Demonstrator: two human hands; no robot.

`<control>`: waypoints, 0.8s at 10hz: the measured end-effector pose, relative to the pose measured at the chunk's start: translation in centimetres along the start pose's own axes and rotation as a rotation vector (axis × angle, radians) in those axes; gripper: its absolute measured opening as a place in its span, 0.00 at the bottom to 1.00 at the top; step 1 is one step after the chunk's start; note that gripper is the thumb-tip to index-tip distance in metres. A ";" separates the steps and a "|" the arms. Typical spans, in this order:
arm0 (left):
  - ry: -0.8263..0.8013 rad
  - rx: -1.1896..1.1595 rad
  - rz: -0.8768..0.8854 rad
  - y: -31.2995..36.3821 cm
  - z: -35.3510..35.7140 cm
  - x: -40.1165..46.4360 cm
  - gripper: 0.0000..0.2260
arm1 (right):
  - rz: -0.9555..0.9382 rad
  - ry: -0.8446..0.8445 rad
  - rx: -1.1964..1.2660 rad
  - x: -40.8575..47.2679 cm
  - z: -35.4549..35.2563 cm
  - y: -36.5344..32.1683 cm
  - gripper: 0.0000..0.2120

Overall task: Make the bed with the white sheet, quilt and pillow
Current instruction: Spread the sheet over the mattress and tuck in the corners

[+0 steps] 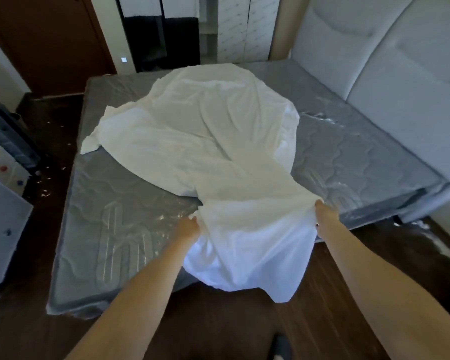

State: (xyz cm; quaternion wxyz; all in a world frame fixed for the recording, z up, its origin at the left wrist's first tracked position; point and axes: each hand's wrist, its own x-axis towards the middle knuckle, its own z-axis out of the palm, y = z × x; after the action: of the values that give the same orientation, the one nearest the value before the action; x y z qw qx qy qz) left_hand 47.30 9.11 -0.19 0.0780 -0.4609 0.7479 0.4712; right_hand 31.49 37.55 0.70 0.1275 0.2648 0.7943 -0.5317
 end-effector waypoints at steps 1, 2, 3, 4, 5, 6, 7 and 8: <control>0.151 0.096 -0.043 -1.8 -3.3 1.7 0.19 | -0.064 -0.084 -0.153 -2.7 0.9 0.5 0.10; 0.259 -0.032 -0.085 -1.6 -3.4 1.2 0.24 | -0.132 -0.310 -0.172 -5.8 2.7 0.8 0.17; 0.155 -0.057 0.039 0.7 -1.0 -0.5 0.24 | -0.316 -0.609 -0.318 -9.3 5.9 1.5 0.20; -0.089 -0.024 0.076 3.7 3.5 -3.8 0.21 | -0.476 -0.848 -0.529 -10.5 7.0 2.4 0.18; -0.155 -0.113 0.087 5.5 8.1 -5.5 0.21 | -0.458 -0.916 -0.532 -9.0 4.7 2.4 0.17; -0.138 -0.171 0.031 6.6 10.3 -5.6 0.22 | -0.364 -0.837 -0.398 -5.7 1.3 1.8 0.16; -0.073 -0.308 -0.003 6.7 10.0 -4.8 0.19 | -0.273 -0.611 -0.341 -2.3 -0.9 0.7 0.20; -0.009 -0.567 -0.021 6.0 7.6 -3.7 0.13 | -0.232 -0.440 -0.352 -0.3 -1.7 -0.6 0.18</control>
State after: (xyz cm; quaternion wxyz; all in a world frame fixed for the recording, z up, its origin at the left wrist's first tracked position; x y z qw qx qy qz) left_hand 42.40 18.08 1.52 -0.0457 -0.4700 0.5811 0.6628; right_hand 31.56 38.82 2.01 0.2790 0.0248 0.8525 -0.4413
